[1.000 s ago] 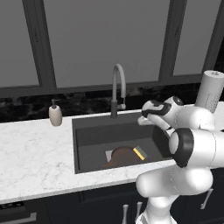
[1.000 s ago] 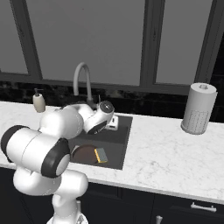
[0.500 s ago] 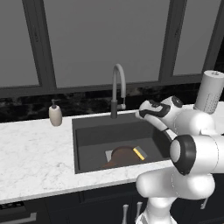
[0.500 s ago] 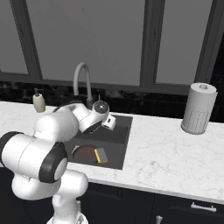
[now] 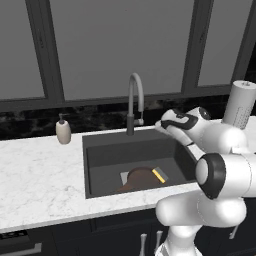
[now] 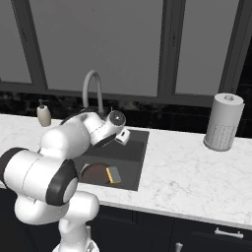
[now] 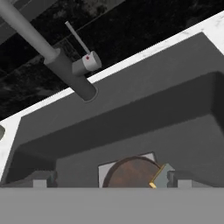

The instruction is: Pick the pan and sponge and place them into the sink. Then turn on the water.

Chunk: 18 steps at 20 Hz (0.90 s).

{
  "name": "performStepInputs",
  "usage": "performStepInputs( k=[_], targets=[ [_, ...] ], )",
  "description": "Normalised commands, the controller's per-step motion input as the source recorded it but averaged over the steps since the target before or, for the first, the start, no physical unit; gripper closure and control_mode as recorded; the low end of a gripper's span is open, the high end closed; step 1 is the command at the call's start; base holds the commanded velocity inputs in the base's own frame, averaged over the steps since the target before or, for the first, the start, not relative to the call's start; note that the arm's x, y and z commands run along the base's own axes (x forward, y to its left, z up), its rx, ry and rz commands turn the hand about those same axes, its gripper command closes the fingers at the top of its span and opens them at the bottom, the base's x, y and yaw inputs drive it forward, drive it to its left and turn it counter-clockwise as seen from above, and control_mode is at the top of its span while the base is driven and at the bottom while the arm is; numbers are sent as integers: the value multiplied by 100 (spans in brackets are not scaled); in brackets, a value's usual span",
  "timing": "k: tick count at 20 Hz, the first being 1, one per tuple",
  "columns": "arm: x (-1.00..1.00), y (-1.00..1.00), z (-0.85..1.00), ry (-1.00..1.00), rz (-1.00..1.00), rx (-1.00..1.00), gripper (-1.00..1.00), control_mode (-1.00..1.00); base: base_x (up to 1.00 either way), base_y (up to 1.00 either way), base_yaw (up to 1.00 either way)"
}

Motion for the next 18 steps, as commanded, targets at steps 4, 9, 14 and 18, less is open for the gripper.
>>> performStepInputs(
  k=[4,9,14,18],
  targets=[
    [7,1,0,-6,0,20,-100,-100,0,0,0],
    [9,6,2,-1,0,18,-100,-100,0,0,0],
    [16,6,2,0,-1,11,-100,-100,0,0,0],
    [0,0,0,0,0,0,-100,-100,0,0,0]
  ],
)
